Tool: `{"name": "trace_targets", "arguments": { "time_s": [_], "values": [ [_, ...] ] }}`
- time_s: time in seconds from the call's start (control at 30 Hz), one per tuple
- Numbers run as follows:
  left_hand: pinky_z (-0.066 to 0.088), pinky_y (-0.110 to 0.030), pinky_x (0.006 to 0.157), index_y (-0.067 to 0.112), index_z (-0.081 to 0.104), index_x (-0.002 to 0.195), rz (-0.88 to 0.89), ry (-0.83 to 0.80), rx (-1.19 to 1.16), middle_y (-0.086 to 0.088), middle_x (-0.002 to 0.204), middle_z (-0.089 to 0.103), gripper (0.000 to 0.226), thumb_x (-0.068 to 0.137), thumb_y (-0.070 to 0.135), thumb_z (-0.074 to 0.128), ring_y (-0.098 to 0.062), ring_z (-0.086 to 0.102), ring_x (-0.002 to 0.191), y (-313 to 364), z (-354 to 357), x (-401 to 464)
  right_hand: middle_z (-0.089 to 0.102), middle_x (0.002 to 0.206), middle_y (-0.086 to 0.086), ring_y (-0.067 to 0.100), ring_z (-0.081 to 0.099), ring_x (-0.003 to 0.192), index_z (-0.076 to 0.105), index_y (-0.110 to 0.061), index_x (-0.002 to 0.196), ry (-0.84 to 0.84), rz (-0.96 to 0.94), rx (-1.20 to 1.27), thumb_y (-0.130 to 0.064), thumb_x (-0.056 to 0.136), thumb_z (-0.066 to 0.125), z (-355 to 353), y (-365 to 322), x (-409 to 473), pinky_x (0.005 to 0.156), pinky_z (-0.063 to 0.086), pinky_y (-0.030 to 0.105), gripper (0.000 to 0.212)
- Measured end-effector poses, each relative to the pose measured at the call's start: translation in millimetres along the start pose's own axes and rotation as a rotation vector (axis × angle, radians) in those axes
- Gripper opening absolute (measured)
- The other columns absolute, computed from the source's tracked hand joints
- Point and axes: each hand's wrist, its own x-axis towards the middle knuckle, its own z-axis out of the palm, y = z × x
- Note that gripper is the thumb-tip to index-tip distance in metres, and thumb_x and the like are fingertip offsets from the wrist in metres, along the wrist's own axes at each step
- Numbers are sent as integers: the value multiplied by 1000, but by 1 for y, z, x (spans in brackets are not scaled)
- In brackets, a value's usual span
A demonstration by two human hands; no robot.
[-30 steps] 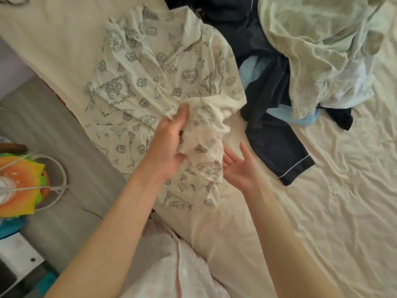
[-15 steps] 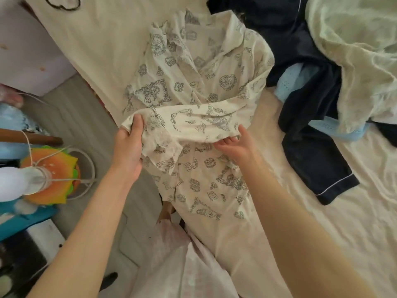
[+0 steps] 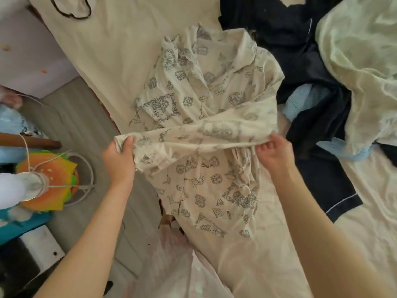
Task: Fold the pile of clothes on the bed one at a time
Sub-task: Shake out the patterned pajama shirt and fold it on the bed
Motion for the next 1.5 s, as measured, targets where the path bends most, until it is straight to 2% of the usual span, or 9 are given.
{"name": "trace_targets", "arguments": {
  "time_s": [0.13, 0.3, 0.47, 0.67, 0.9, 1.07, 1.2, 1.37, 1.5],
  "values": [
    [30, -34, 56, 1, 58, 105, 116, -241, 774, -9, 78, 58, 26, 97, 23, 48, -32, 51, 78, -9, 6, 6, 65, 99, 7, 20, 62, 91, 55, -6, 114, 7, 114, -342, -10, 93, 52, -14, 20, 12, 74, 51, 32, 21],
    [41, -46, 91, 11, 43, 135, 396, -413, 964, -15, 129, 51, 40, 96, 21, 46, -32, 48, 116, 30, 66, 18, 61, 115, 3, 18, 58, 100, 48, -9, 133, 17, 115, -361, -38, 99, 42, -7, 11, 33, 75, 48, 32, 45],
    [39, -37, 99, 11, 51, 127, 671, -706, 765, -5, 129, 52, 33, 100, 22, 37, -20, 49, 117, 79, 170, 11, 50, 140, 10, 25, 47, 129, 42, -8, 141, 15, 121, -31, -29, 101, 41, 8, -7, 49, 103, 42, 39, 46],
    [41, -29, 87, 13, 55, 121, 591, -961, 457, -1, 112, 60, 29, 97, 27, 46, -19, 55, 106, 134, 280, -3, 71, 90, 12, 28, 61, 104, 63, -8, 103, -63, 223, -56, -32, 97, 48, 20, -10, 54, 82, 48, 48, 29],
    [27, -14, 46, 19, 32, 52, 504, -888, 378, 7, 51, 30, 48, 91, 22, 59, -3, 28, 44, 150, 313, 5, 67, 92, 6, 18, 63, 82, 62, -6, 98, 3, 42, 119, -10, 92, 51, -3, -24, 67, 78, 52, 29, 13],
    [43, -16, 67, 13, 66, 87, 288, -906, 292, 6, 70, 56, 15, 93, 18, 53, -1, 53, 66, 165, 310, 20, 66, 98, 9, 22, 61, 99, 62, -2, 100, -13, 28, 400, -7, 90, 50, -20, -32, 69, 95, 46, 31, 16],
    [44, -25, 66, 11, 57, 86, 27, -1018, 158, -7, 82, 56, 7, 82, 15, 52, -21, 54, 80, 175, 314, 17, 66, 108, 10, 24, 61, 103, 62, -3, 103, -42, 38, 357, -15, 94, 51, -12, -30, 67, 99, 44, 37, 18],
    [47, -23, 72, 11, 59, 86, 290, -1056, 214, -5, 81, 58, 9, 91, 17, 55, -16, 57, 77, 187, 330, 10, 67, 105, 8, 22, 59, 109, 58, -4, 114, -73, 55, 243, -24, 100, 43, -8, -32, 70, 91, 46, 34, 29],
    [46, -21, 95, 11, 41, 139, 366, -1020, 175, -4, 131, 53, 48, 93, 5, 51, -13, 51, 116, 185, 332, 16, 66, 101, 8, 22, 54, 119, 62, -4, 98, -47, 67, 340, -17, 99, 43, -16, -35, 76, 106, 38, 36, 23]
  ]
}}
